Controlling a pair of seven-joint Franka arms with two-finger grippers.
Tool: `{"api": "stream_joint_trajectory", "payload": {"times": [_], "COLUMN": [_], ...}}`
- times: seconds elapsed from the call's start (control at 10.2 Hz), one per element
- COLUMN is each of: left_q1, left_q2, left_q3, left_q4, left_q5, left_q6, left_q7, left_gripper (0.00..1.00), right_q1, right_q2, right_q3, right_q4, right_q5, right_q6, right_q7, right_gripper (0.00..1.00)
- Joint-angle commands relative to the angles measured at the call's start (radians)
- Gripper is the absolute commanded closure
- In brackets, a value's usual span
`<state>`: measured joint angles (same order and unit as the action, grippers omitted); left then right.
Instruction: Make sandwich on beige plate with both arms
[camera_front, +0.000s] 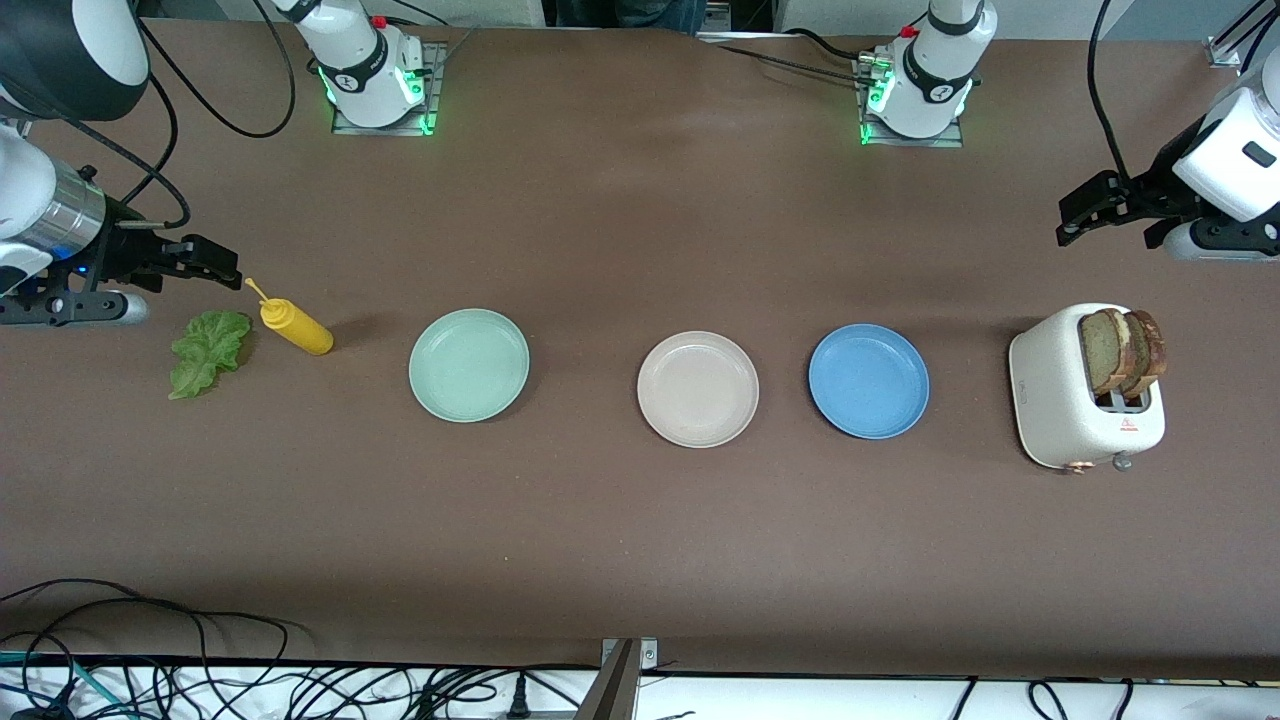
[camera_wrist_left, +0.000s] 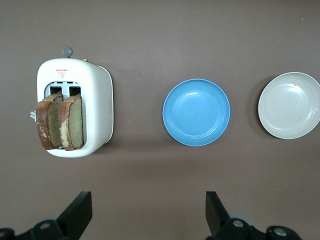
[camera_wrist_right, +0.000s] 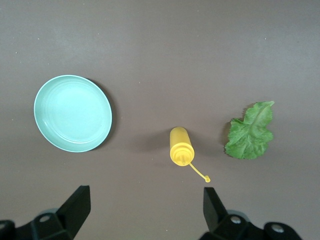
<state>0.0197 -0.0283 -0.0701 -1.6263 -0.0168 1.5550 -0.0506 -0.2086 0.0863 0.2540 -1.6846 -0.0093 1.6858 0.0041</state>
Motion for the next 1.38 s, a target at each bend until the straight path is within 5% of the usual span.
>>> {"api": "stream_joint_trajectory", "payload": {"times": [0.0, 1.28], "left_q1": [0.005, 0.006], "left_q2": [0.004, 0.004], "left_q3": [-0.004, -0.002], "left_q4": [0.014, 0.014], "left_q5": [-0.014, -0.014], "left_q6": [-0.015, -0.013], "left_q7": [0.021, 0.023], "left_gripper": [0.00, 0.00], "right_q1": [-0.012, -0.029], "right_q2": [0.007, 0.073], "right_q3": [0.013, 0.007], "right_q4": [0.029, 0.100], "right_q5": [0.005, 0.002], "right_q6": [-0.012, -0.026], "right_q7": [0.002, 0.008], "right_gripper": [0.00, 0.00]}}
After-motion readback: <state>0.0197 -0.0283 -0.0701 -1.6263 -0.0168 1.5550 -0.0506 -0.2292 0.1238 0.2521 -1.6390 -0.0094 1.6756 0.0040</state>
